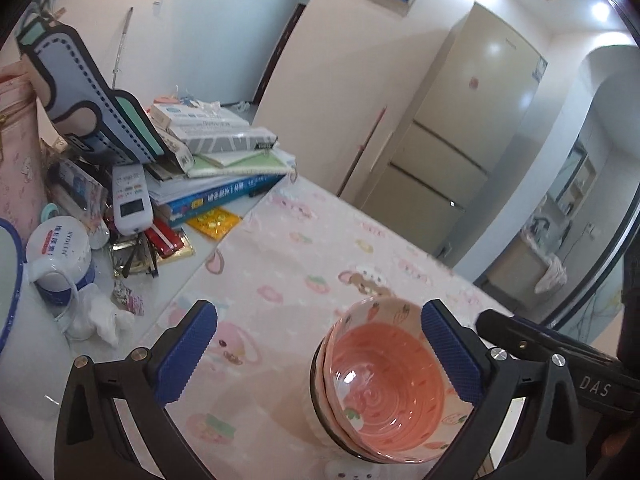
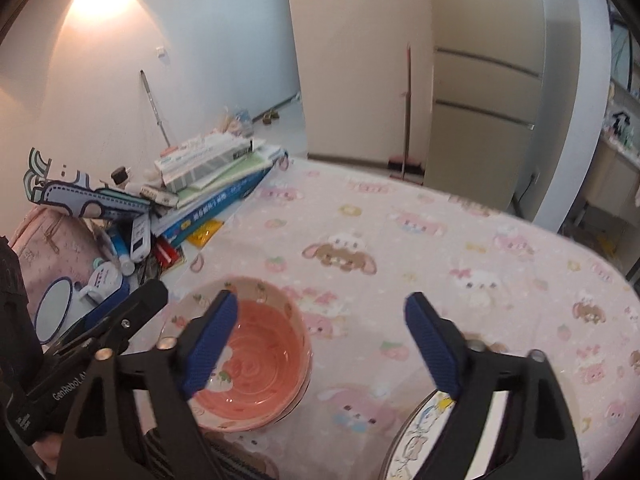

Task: Organize plates and bowls
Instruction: 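Raise both grippers above the stacked pink bowls, then lower both grippers onto the rims of the nested pink bowls and grasp them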

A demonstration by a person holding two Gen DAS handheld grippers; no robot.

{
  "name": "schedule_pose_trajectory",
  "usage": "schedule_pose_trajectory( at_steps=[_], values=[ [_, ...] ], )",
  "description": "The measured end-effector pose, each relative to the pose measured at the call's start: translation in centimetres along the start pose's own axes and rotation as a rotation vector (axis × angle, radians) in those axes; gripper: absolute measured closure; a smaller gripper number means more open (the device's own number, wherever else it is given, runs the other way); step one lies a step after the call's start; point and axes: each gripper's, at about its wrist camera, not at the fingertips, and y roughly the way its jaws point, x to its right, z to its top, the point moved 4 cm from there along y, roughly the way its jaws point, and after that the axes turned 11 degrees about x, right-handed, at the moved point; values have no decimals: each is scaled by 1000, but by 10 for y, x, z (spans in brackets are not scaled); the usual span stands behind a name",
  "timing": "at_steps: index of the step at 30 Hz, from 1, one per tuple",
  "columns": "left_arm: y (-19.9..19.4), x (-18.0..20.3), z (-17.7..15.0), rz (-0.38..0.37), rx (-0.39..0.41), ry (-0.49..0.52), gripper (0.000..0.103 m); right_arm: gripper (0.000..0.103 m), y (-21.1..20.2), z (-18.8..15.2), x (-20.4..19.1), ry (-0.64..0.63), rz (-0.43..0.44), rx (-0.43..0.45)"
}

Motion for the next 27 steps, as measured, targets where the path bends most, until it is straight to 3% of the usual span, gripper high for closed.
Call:
schedule_pose_trajectory(
  at_steps=[5,15,19,27],
  values=[
    [7,-2,-4,-15,-38,-13,0,27,18,-15,5,69,59,-85],
    [23,-13,-15,55,-133,-14,0,34,39,-34,3,70,44,-171],
    [29,-17,-20,72,-166,-23,0,43,46,-42,2,80,34,-199],
    [38,-33,-29,82,-238,-122,16,63,61,-57,5,196,107,-274]
  ],
)
